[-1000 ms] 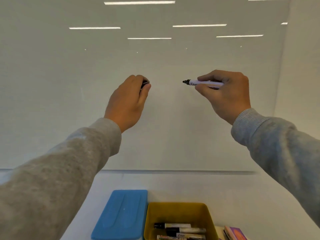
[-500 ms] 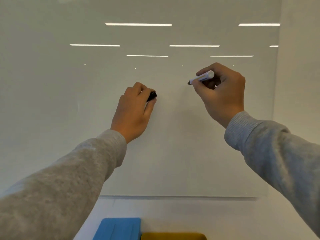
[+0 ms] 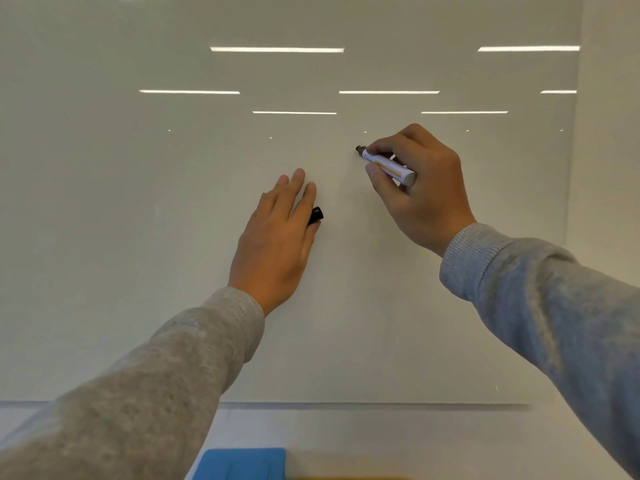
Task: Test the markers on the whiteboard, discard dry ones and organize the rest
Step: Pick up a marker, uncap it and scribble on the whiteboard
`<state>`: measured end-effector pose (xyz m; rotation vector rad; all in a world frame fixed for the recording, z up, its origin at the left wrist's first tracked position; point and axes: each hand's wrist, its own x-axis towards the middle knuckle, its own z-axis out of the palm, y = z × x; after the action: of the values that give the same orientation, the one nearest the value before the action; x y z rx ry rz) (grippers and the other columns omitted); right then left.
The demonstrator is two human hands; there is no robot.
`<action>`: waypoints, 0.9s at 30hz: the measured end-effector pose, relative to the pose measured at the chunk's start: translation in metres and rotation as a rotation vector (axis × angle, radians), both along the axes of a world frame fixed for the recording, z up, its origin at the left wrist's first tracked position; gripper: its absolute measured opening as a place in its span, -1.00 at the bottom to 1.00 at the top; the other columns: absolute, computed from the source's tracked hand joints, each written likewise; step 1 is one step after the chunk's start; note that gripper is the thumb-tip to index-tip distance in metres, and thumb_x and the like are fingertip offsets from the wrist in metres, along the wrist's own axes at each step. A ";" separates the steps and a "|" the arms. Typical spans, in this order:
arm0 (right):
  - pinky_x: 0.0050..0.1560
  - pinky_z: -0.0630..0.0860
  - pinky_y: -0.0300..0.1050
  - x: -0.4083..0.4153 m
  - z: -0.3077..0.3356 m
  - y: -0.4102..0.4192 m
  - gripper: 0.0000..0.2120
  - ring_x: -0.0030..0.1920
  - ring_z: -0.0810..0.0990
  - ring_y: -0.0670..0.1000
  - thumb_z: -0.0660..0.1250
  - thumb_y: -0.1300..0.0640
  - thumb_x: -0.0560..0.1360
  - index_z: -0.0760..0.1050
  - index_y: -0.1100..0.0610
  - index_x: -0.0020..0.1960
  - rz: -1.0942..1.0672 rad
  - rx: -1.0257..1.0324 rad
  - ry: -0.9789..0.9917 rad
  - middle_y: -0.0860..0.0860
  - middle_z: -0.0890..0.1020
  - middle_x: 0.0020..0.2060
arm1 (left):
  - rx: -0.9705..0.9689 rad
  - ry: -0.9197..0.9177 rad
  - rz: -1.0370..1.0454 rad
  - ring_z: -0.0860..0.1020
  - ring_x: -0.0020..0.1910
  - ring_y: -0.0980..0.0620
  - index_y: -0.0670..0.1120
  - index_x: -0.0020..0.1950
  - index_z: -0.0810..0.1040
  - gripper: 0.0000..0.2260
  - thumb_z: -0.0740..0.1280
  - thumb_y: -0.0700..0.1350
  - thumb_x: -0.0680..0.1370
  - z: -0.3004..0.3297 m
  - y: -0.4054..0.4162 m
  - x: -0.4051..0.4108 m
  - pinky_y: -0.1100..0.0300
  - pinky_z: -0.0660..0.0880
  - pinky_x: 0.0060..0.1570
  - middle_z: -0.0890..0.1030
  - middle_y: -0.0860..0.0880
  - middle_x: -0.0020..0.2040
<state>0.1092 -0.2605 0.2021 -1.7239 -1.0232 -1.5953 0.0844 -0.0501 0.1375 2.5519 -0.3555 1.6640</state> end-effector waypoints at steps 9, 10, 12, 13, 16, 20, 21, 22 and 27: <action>-0.18 0.52 -0.09 -0.004 -0.032 -0.028 -0.90 -0.19 0.59 -0.03 0.39 0.18 0.56 0.65 0.14 0.05 0.026 0.033 0.029 0.02 0.66 -0.15 | 0.019 0.025 0.001 0.04 0.60 -0.06 -0.09 0.61 0.15 -0.51 0.10 0.02 0.70 -0.008 0.002 0.002 -0.06 0.23 0.51 0.08 -0.04 0.63; -0.18 0.53 -0.09 -0.004 -0.033 -0.031 -0.90 -0.18 0.60 -0.03 0.39 0.18 0.56 0.65 0.15 0.05 0.036 0.058 0.039 0.02 0.66 -0.15 | 0.015 0.023 0.005 0.04 0.60 -0.06 -0.09 0.61 0.15 -0.51 0.10 0.02 0.71 -0.009 0.002 0.002 -0.06 0.24 0.51 0.08 -0.04 0.63; -0.18 0.51 -0.14 -0.006 -0.039 -0.032 -0.90 -0.20 0.59 -0.04 0.40 0.19 0.55 0.65 0.15 0.04 0.036 0.015 0.062 0.01 0.66 -0.15 | 0.006 0.024 0.013 0.03 0.60 -0.06 -0.10 0.61 0.16 -0.51 0.10 0.02 0.71 -0.010 0.001 0.002 -0.07 0.26 0.50 0.08 -0.04 0.63; -0.19 0.50 -0.17 -0.006 -0.043 -0.033 -0.91 -0.21 0.58 -0.05 0.40 0.19 0.55 0.65 0.14 0.04 0.022 -0.025 0.066 0.00 0.65 -0.16 | 0.004 0.022 0.012 0.03 0.60 -0.06 -0.10 0.61 0.16 -0.51 0.10 0.02 0.71 -0.011 0.000 0.002 -0.08 0.27 0.49 0.08 -0.04 0.63; -0.20 0.49 -0.20 -0.006 -0.046 -0.040 -0.91 -0.21 0.58 -0.06 0.41 0.20 0.55 0.65 0.14 0.04 0.009 0.020 0.066 0.00 0.65 -0.16 | -0.008 0.013 0.008 0.02 0.60 -0.07 -0.10 0.61 0.15 -0.51 0.10 0.02 0.71 -0.012 -0.003 0.003 -0.09 0.26 0.49 0.06 -0.04 0.63; -0.21 0.47 -0.22 -0.012 -0.069 -0.041 -0.90 -0.23 0.56 -0.08 0.40 0.19 0.55 0.65 0.13 0.05 -0.012 -0.080 0.113 -0.04 0.63 -0.17 | 0.027 0.011 0.028 0.02 0.61 -0.13 -0.09 0.60 0.18 -0.52 0.09 0.03 0.71 -0.026 -0.007 0.005 -0.14 0.16 0.53 0.07 -0.10 0.63; -0.21 0.48 -0.22 -0.012 -0.072 -0.039 -0.89 -0.23 0.56 -0.08 0.40 0.17 0.55 0.65 0.12 0.06 -0.021 -0.128 0.129 -0.05 0.63 -0.17 | 0.058 0.012 0.039 0.00 0.61 -0.14 -0.08 0.61 0.17 -0.52 0.08 0.03 0.70 -0.031 -0.006 0.006 -0.15 0.12 0.54 0.06 -0.12 0.63; -0.22 0.47 -0.23 -0.012 -0.081 -0.048 -0.89 -0.23 0.56 -0.08 0.40 0.17 0.55 0.66 0.12 0.05 -0.040 -0.105 0.143 -0.05 0.63 -0.18 | 0.093 0.025 0.031 -0.01 0.61 -0.16 -0.08 0.61 0.16 -0.51 0.08 0.04 0.70 -0.042 -0.015 0.008 -0.17 0.08 0.55 0.05 -0.13 0.63; -0.23 0.48 -0.21 -0.013 -0.096 -0.059 -0.92 -0.24 0.58 -0.07 0.41 0.23 0.54 0.66 0.15 0.01 -0.026 0.064 0.148 -0.02 0.64 -0.20 | 0.107 0.032 0.049 -0.03 0.61 -0.17 -0.08 0.61 0.16 -0.50 0.08 0.04 0.69 -0.058 -0.014 0.010 -0.20 0.05 0.54 0.04 -0.15 0.63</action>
<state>0.0960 -0.3193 0.1066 -1.7886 -0.8728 -1.4752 0.0941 -0.0640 0.0797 2.6821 -0.3931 1.6621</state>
